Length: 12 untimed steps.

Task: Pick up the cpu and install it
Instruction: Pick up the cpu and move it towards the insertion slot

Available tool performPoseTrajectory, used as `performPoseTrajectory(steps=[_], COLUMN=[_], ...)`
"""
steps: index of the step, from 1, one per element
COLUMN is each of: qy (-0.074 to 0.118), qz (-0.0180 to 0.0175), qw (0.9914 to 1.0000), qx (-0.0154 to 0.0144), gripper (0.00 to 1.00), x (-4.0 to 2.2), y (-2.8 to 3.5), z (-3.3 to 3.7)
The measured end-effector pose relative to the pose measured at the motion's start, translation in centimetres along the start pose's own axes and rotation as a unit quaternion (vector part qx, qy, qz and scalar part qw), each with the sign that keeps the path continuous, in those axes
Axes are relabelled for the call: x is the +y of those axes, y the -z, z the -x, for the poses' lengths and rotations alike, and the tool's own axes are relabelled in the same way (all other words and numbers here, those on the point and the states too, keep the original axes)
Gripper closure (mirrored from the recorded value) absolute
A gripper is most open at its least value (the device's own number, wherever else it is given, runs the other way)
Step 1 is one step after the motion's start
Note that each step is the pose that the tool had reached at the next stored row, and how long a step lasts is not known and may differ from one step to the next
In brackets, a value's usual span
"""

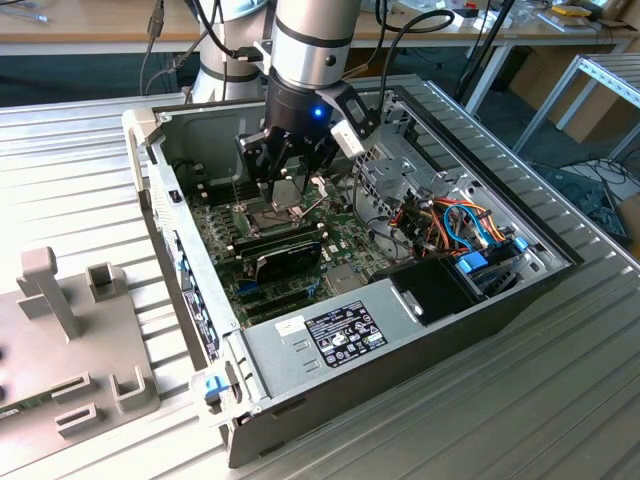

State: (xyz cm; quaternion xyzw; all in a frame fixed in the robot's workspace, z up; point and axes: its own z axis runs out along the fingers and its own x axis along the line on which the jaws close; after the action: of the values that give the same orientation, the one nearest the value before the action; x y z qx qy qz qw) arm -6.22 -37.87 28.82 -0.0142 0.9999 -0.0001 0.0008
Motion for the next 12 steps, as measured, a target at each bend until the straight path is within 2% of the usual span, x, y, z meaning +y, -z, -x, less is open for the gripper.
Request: performPoseTrajectory(steps=[3, 6, 8, 12], qy=[0.0, 0.0, 0.0, 0.0], qz=[-0.0004, -0.0026, -0.0037, -0.0038], qw=[1.0, 1.0, 0.99999, 0.99999], qx=[-0.0001, 0.0001, 0.0001, 0.0001], gripper=[0.45, 0.45, 0.45, 0.45], x=[0.01, 0.01, 0.05, 0.66], y=[-0.06, -0.24, -0.66, -1.09], z=[0.01, 0.0, 0.0, 0.02])
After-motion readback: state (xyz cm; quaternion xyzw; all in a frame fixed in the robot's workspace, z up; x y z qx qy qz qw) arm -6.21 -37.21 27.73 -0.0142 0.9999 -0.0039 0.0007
